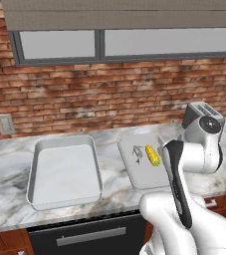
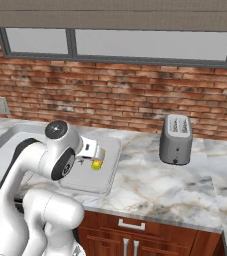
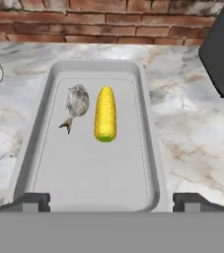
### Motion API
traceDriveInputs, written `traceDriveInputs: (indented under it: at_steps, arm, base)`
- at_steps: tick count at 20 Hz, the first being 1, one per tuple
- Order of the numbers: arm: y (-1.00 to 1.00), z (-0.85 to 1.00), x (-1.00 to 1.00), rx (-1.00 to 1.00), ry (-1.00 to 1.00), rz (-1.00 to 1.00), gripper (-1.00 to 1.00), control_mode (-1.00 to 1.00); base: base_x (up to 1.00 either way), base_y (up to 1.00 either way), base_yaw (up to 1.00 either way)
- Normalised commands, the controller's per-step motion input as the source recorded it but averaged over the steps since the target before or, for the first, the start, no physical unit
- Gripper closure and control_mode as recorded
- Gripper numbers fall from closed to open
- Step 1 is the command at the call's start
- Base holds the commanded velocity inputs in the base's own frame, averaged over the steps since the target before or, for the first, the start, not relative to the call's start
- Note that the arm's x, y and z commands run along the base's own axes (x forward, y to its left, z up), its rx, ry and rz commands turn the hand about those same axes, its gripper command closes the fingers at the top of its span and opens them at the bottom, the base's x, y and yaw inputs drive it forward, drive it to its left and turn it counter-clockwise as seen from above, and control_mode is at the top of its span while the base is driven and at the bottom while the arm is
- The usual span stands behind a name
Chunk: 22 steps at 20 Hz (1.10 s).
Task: Place one corn and one fish in each tupperware on the nearby counter, to pack two identical lunches.
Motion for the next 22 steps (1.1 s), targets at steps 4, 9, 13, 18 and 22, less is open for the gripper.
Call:
traceDriveInputs:
  at_steps: [4,9,13,18,22]
  arm:
    - [0.02,0.15,-0.5,-0.04,-0.01,0.02,-1.0,1.0]
    - [0.0,0.0,0.0,0.0,0.0,0.0,-1.0,1.0]
    - [0.0,0.0,0.0,0.0,0.0,0.0,-1.0,1.0]
    - [0.0,0.0,0.0,0.0,0.0,0.0,-1.0,1.0]
    - [0.0,0.0,0.0,0.0,0.0,0.0,-1.0,1.0]
  base:
    - [-0.5,0.0,0.03]
    - [-1.0,0.06,0.09]
    - [-1.0,0.2,0.12]
    - [-1.0,0.11,0.12]
    - [-1.0,0.05,0.1]
